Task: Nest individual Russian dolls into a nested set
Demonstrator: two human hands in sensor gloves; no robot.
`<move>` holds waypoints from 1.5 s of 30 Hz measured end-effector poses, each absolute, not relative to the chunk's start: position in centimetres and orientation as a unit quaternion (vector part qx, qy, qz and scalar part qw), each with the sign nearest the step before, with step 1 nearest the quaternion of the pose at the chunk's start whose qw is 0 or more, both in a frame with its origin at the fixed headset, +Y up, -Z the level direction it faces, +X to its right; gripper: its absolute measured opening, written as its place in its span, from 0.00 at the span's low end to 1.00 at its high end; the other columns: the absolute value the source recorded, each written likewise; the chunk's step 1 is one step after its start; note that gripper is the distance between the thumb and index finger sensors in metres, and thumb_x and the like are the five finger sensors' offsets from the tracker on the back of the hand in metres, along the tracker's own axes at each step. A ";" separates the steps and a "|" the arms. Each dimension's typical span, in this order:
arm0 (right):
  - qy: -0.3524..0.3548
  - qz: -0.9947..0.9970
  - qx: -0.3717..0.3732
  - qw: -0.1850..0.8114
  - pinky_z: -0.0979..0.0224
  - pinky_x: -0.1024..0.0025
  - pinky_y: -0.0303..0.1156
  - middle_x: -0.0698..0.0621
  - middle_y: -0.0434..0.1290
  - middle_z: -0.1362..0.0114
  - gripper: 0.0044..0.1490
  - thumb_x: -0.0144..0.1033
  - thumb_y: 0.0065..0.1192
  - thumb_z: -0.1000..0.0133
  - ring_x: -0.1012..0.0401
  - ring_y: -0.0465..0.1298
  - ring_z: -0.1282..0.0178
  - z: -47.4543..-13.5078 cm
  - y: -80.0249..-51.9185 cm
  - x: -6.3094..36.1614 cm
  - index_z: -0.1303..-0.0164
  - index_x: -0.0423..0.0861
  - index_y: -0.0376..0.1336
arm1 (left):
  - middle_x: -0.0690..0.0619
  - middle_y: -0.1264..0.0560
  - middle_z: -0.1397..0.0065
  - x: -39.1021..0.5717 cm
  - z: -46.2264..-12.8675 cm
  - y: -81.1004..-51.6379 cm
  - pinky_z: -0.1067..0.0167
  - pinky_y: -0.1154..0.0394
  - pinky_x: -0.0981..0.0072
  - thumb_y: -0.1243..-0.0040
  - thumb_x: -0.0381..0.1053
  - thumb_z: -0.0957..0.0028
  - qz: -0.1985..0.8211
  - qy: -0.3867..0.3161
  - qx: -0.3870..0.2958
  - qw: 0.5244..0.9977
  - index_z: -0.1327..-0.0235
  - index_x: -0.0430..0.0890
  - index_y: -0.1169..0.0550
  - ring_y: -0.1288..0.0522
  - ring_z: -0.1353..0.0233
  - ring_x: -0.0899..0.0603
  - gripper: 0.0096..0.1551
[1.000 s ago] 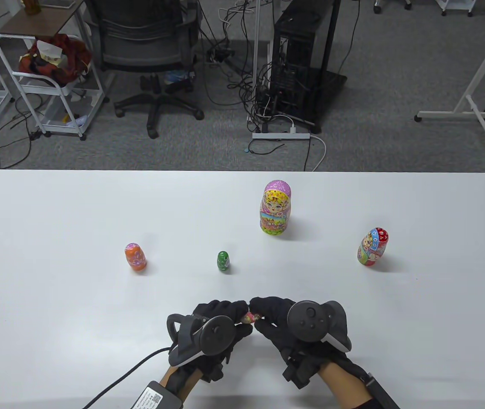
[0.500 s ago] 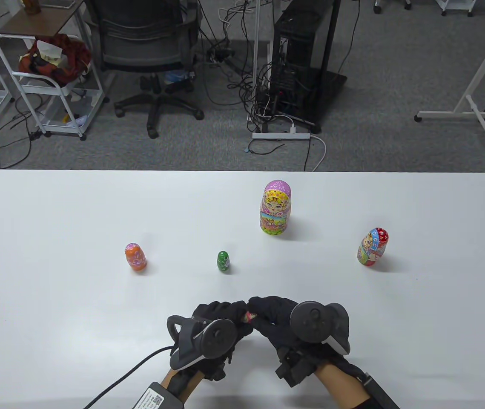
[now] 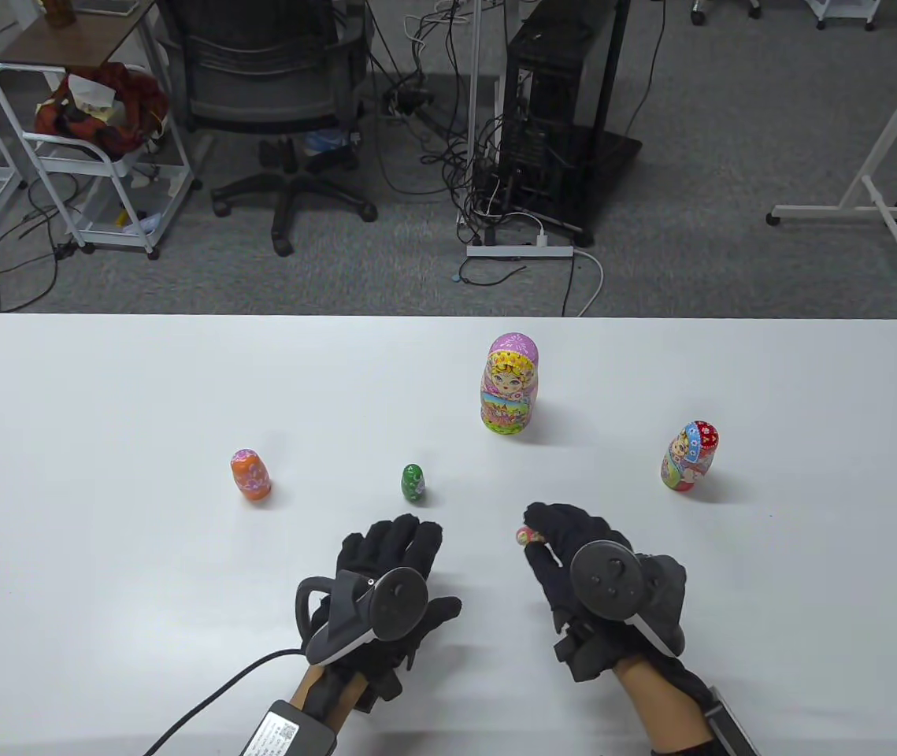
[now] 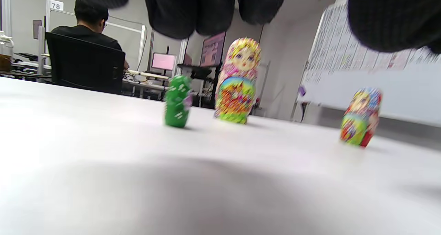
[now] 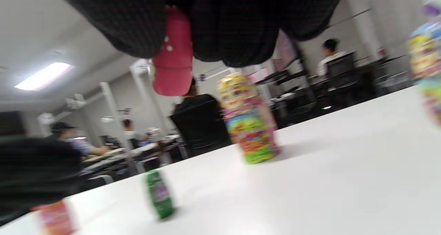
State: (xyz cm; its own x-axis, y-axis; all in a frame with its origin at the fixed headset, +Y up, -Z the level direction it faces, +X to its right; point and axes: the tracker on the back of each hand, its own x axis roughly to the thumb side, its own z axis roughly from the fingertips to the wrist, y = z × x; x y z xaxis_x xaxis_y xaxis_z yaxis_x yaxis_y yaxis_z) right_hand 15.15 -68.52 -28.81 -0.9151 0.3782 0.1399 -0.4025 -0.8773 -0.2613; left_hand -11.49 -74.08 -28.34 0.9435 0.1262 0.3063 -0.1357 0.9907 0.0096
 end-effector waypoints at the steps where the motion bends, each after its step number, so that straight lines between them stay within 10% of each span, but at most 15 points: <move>1: -0.137 0.973 0.010 0.185 0.31 0.53 0.71 0.51 0.71 0.29 0.31 0.46 0.69 0.48 0.55 0.76 0.38 -29.2 -68.7 16.0 0.34 0.56 0.61 | 0.44 0.48 0.14 -11.7 -28.6 -74.3 0.26 0.49 0.27 0.45 0.79 0.60 0.048 -0.148 0.007 0.988 0.19 0.55 0.49 0.45 0.16 0.35 0.59; 11: 0.007 0.982 -0.173 0.072 0.30 0.52 0.70 0.50 0.71 0.29 0.31 0.45 0.70 0.47 0.54 0.76 0.38 -32.4 -73.6 21.9 0.34 0.55 0.62 | 0.44 0.53 0.13 -12.7 -29.3 -75.1 0.27 0.54 0.25 0.46 0.80 0.61 0.020 -0.118 -0.028 0.992 0.19 0.55 0.51 0.49 0.16 0.34 0.61; 23: 0.069 0.979 -0.188 0.031 0.27 0.51 0.68 0.54 0.70 0.27 0.29 0.45 0.70 0.46 0.53 0.74 0.33 -33.0 -76.0 22.4 0.34 0.59 0.62 | 0.44 0.51 0.13 -13.1 -29.5 -75.1 0.27 0.52 0.25 0.46 0.80 0.61 0.037 -0.106 -0.031 0.993 0.19 0.54 0.51 0.47 0.16 0.35 0.61; 35: 0.012 0.997 0.060 0.050 0.17 0.35 0.39 0.51 0.28 0.13 0.60 0.70 0.62 0.53 0.44 0.33 0.12 -30.3 -72.1 13.7 0.26 0.71 0.28 | 0.43 0.49 0.15 -14.7 -37.4 -74.5 0.25 0.42 0.36 0.42 0.74 0.57 0.174 0.034 -0.089 0.980 0.19 0.51 0.50 0.44 0.18 0.36 0.59; 45: 0.062 0.989 0.124 0.056 0.18 0.33 0.37 0.50 0.27 0.14 0.58 0.68 0.60 0.51 0.44 0.33 0.12 -29.7 -73.2 11.4 0.25 0.69 0.29 | 0.44 0.58 0.15 -13.3 -43.8 -79.2 0.24 0.55 0.36 0.39 0.78 0.62 0.173 0.083 -0.211 0.958 0.21 0.62 0.53 0.56 0.18 0.37 0.61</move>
